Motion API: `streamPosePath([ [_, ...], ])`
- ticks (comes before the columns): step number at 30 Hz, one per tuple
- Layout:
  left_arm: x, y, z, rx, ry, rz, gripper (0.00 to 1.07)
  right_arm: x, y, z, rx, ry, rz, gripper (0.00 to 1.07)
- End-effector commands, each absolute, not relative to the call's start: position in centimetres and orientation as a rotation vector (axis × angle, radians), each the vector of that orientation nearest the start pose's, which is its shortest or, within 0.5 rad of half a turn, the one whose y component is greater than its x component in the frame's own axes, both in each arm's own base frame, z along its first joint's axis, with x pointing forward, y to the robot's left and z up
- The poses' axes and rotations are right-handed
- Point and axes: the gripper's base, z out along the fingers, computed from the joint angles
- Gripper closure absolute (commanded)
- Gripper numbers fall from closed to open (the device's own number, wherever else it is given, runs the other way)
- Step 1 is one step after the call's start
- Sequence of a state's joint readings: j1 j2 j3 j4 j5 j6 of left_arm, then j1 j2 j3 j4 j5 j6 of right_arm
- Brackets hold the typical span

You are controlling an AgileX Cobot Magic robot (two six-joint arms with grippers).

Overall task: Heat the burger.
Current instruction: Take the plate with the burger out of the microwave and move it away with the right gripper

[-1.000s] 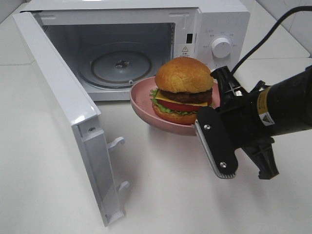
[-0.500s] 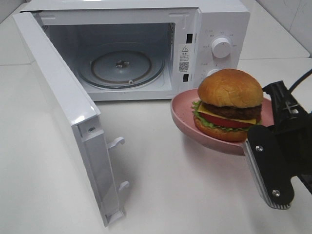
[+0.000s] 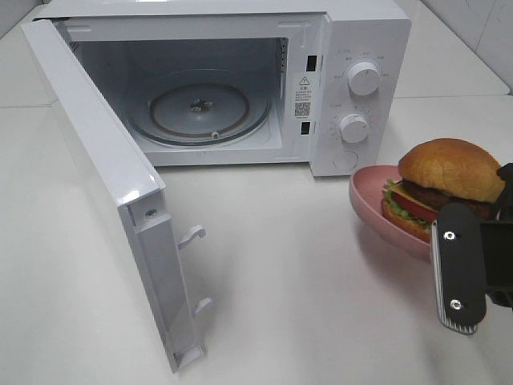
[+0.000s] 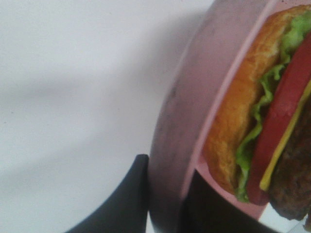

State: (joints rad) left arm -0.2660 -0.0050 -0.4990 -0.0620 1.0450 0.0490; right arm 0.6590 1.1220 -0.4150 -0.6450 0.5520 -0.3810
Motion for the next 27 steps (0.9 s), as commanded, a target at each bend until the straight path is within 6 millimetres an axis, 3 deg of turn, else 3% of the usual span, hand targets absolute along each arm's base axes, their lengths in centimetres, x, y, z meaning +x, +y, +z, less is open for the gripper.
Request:
streamPosePath([
  [1, -0.8, -0.3, 27.8, 0.312, 1.98, -0.215, 1.07, 15.6, 7.8, 19.7, -1.764, 1.914, -0.579, 1.07],
  [19, -0.8, -0.3, 27.8, 0.312, 1.98, -0.215, 1.07, 16.1, 6.7, 19.8, -1.533, 2.084, -0.665, 1.07],
  [27, -0.8, -0.3, 27.8, 0.312, 1.98, -0.215, 1.07, 18.5, 5.5, 18.1, -1.461, 2.228, -0.672, 1.07],
])
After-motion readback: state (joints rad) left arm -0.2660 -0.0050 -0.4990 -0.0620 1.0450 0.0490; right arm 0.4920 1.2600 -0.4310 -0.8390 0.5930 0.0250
